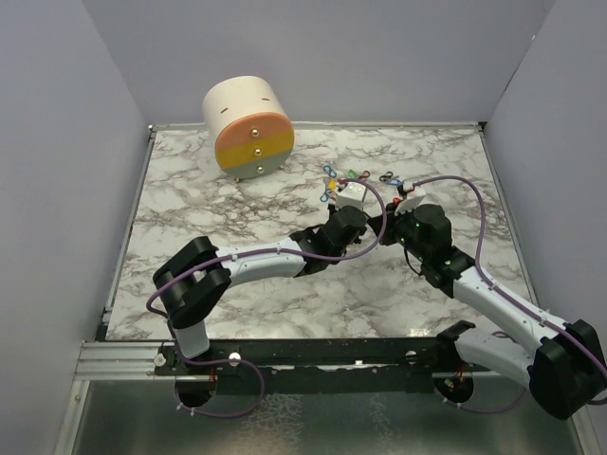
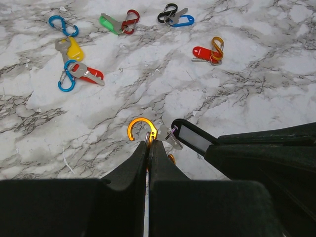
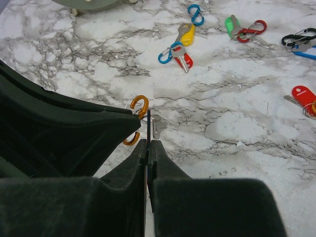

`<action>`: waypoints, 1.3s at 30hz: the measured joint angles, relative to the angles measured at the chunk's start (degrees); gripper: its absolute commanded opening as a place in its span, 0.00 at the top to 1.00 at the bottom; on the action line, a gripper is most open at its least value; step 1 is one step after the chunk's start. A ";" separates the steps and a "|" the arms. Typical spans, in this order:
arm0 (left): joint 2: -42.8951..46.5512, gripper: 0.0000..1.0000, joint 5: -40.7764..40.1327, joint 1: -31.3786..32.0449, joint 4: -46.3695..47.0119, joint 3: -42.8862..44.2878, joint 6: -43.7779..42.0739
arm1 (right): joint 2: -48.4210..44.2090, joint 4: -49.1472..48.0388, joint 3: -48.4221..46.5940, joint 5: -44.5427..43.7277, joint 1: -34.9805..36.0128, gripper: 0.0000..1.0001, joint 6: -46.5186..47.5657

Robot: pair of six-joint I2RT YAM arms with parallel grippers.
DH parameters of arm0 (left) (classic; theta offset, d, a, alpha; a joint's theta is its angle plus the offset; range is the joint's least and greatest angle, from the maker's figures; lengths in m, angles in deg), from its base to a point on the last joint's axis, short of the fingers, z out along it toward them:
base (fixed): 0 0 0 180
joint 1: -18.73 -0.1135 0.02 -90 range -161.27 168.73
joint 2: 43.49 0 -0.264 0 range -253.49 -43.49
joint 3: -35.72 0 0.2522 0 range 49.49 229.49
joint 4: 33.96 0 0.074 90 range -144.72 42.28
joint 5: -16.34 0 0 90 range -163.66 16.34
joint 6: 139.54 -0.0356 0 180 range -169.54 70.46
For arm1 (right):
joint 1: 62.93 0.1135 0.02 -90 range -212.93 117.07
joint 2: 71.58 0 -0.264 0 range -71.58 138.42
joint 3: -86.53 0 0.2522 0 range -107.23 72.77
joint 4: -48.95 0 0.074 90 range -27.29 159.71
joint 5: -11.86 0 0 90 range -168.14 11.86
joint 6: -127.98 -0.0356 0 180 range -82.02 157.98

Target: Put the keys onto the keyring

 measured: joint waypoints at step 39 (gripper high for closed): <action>-0.13 1.00 -1.36 0.00 1.68 0.00 -0.92 | -1.14 0.07 0.00 0.94 0.63 0.99 0.26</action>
